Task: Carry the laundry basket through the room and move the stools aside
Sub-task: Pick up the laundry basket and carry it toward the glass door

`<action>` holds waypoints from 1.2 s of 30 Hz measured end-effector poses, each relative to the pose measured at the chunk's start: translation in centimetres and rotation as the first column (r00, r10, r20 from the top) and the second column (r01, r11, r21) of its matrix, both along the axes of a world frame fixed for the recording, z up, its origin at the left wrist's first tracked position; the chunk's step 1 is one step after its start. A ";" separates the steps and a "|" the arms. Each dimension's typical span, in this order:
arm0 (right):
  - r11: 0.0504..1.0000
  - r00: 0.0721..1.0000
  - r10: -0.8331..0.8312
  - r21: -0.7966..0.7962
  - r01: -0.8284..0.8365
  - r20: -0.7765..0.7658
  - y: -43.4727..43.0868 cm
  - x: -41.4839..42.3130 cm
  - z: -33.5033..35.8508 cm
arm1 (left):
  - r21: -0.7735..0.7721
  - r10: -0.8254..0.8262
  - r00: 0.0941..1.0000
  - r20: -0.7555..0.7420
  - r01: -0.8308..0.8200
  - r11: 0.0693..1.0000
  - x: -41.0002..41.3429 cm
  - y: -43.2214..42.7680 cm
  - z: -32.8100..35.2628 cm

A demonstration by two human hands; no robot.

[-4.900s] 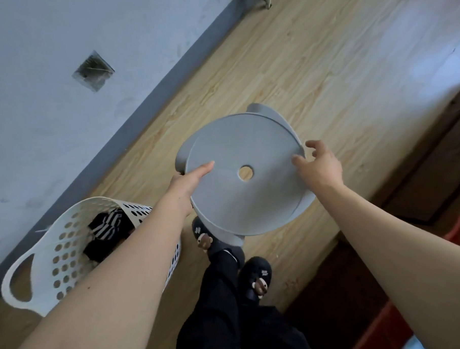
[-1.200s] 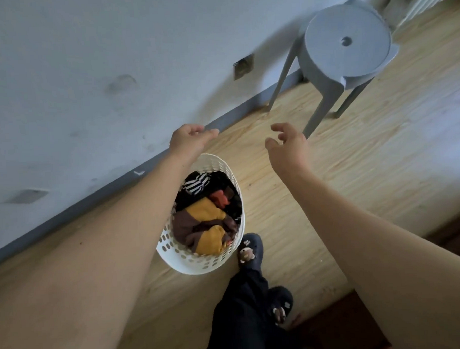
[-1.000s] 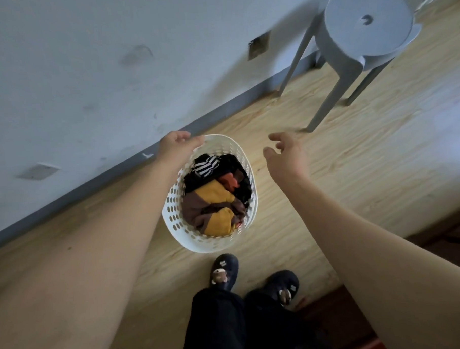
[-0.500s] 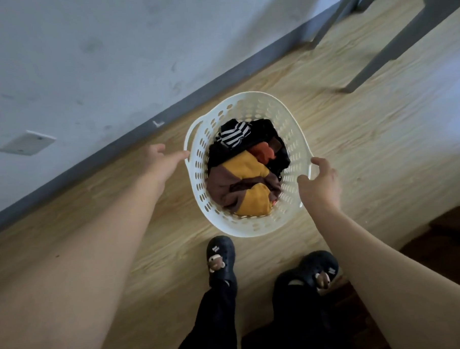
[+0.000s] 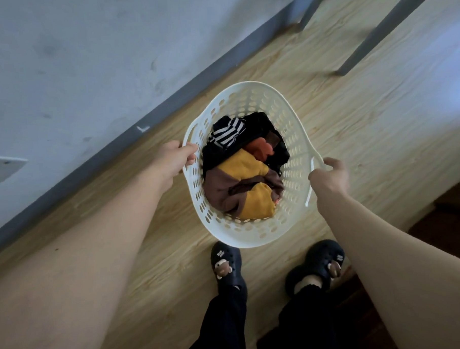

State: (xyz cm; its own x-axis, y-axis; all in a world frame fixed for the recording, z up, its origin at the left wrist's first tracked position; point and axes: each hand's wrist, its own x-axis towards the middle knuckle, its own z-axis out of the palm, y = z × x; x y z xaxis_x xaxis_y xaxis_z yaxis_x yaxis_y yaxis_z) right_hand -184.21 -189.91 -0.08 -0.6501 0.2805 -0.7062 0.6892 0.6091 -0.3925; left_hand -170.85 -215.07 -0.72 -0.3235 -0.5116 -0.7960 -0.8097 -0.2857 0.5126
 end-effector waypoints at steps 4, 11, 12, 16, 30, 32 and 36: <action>0.995 0.990 0.085 -0.049 -0.091 -0.111 0.0 -0.2 2.1 | -0.078 0.020 1.000 -0.012 -0.020 0.997 -1.3 0.2 1.5; 0.988 0.970 0.088 -0.104 -0.114 -0.226 3.3 -2.7 8.4 | -0.195 0.019 0.995 -0.095 -0.037 0.980 -7.1 2.8 8.4; 0.990 0.973 0.055 -0.112 -0.082 -0.224 4.4 -3.4 9.8 | -0.207 0.016 0.994 -0.111 -0.039 0.977 -8.4 3.5 9.9; 0.992 0.968 -0.026 -0.123 -0.005 -0.249 8.5 -6.2 15.1 | -0.264 -0.023 0.990 -0.137 -0.014 0.964 -13.5 6.3 15.2; 0.943 0.800 -0.330 -0.219 0.252 -0.500 24.3 -24.5 32.3 | -0.155 -0.091 0.891 -0.445 0.024 0.988 -38.2 21.7 32.4; 0.929 0.755 -0.370 -0.223 0.295 -0.542 26.1 -27.9 33.8 | -0.128 -0.103 0.873 -0.477 0.047 0.991 -42.3 23.8 34.1; 0.904 0.694 -0.424 -0.230 0.359 -0.582 28.8 -34.7 36.5 | -0.067 -0.098 0.848 -0.522 0.074 0.995 -50.6 26.7 36.8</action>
